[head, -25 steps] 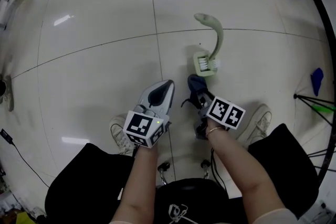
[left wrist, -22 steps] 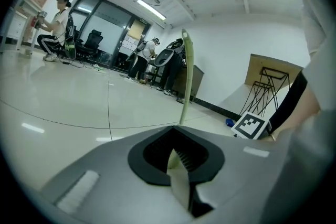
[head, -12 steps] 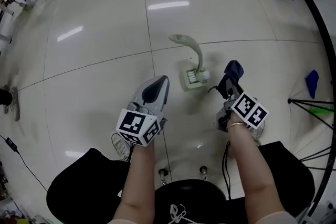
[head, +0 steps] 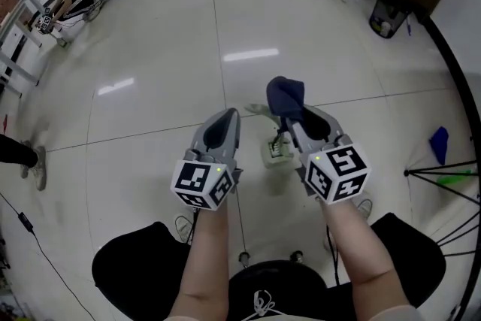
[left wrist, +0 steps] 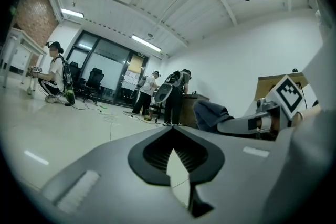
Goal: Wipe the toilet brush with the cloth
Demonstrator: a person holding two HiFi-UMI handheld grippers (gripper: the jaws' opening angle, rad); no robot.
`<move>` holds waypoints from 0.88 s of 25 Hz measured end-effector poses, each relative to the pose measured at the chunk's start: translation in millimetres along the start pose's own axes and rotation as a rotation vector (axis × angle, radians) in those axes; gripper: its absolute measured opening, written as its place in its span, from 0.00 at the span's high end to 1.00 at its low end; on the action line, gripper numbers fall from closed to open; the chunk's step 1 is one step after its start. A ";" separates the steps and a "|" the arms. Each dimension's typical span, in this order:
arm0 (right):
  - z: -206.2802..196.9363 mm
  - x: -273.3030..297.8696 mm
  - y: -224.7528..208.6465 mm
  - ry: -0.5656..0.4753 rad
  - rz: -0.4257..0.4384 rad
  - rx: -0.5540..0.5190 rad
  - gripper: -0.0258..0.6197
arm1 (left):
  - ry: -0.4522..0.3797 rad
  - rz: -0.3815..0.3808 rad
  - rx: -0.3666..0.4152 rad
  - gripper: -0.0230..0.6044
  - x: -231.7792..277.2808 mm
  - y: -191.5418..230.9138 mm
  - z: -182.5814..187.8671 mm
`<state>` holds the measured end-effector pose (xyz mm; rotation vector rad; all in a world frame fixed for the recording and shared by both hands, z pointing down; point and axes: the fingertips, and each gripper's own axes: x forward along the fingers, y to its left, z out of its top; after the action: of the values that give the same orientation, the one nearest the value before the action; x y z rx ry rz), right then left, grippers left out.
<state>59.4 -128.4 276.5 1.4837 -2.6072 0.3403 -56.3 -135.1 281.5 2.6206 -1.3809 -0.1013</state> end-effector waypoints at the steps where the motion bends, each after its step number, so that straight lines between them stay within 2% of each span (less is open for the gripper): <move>1: 4.4 3.1 10.5 0.009 0.032 -0.035 0.85 | -0.001 0.006 0.002 0.95 2.5 0.2 3.1; 4: 6.2 11.6 25.2 0.056 0.087 -0.084 0.85 | 0.017 0.004 0.008 0.95 13.0 -2.1 4.5; 10: -19.5 20.3 7.4 0.144 0.020 -0.112 0.85 | 0.042 -0.009 0.014 0.95 15.7 3.0 -3.8; 16: -83.3 21.6 -20.8 0.259 -0.042 -0.065 0.85 | 0.047 -0.024 -0.007 0.95 18.7 4.7 -13.3; 20: -137.9 24.7 -37.9 0.377 -0.105 -0.138 0.85 | 0.048 -0.016 -0.033 0.95 22.2 5.9 -17.7; 22: -164.1 26.7 -42.6 0.426 -0.112 -0.123 0.85 | 0.045 -0.020 -0.035 0.95 23.7 5.0 -17.5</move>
<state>81.5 -130.0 446.7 1.3372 -2.1644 0.4224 -44.5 -155.2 300.2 2.5924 -1.3261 -0.0685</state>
